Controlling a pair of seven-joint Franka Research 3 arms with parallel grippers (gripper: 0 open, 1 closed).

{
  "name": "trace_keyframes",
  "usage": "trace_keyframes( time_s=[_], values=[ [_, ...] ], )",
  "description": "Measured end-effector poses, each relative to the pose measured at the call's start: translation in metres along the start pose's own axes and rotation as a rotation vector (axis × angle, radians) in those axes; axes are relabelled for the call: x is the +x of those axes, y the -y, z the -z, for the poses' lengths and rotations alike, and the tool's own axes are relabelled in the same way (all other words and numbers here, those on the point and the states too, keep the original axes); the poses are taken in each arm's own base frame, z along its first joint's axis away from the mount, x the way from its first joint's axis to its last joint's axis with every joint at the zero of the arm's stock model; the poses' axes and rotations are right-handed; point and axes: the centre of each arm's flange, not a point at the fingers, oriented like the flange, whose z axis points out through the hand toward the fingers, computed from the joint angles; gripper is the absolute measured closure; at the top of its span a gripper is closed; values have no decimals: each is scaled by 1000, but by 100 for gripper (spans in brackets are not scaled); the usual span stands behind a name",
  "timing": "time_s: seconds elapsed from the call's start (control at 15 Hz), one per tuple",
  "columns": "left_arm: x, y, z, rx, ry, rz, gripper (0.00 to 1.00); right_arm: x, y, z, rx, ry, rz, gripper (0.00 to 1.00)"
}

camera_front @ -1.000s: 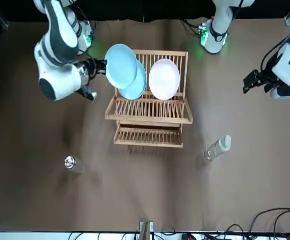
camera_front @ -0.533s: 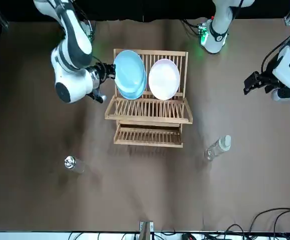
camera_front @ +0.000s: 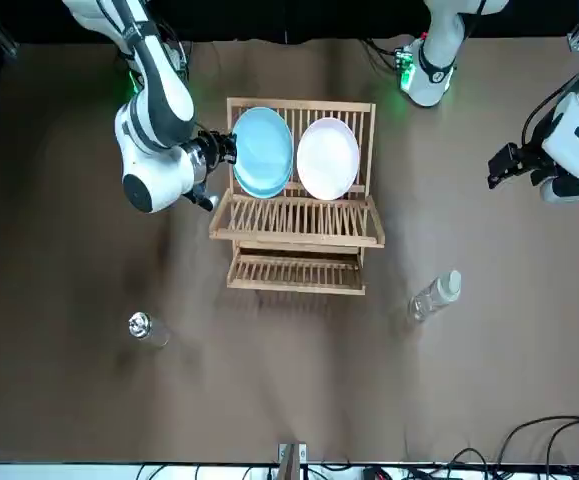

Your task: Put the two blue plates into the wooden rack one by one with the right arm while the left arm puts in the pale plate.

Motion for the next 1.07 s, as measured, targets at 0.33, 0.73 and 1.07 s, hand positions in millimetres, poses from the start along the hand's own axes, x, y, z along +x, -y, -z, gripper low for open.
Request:
trace_keyframes(
  time_s=[0.33, 0.73, 1.07],
  values=[
    [-1, 0, 3, 4, -4, -4, 0, 1, 0, 6, 12, -7, 1, 69],
    [-1, 1, 3, 4, -2, -1, 0, 4, -18, 62, 24, -45, 48, 63],
    [-1, 4, 4, 4, -3, 4, 0, 16, -78, 173, -19, -225, 148, 64]
  ],
)
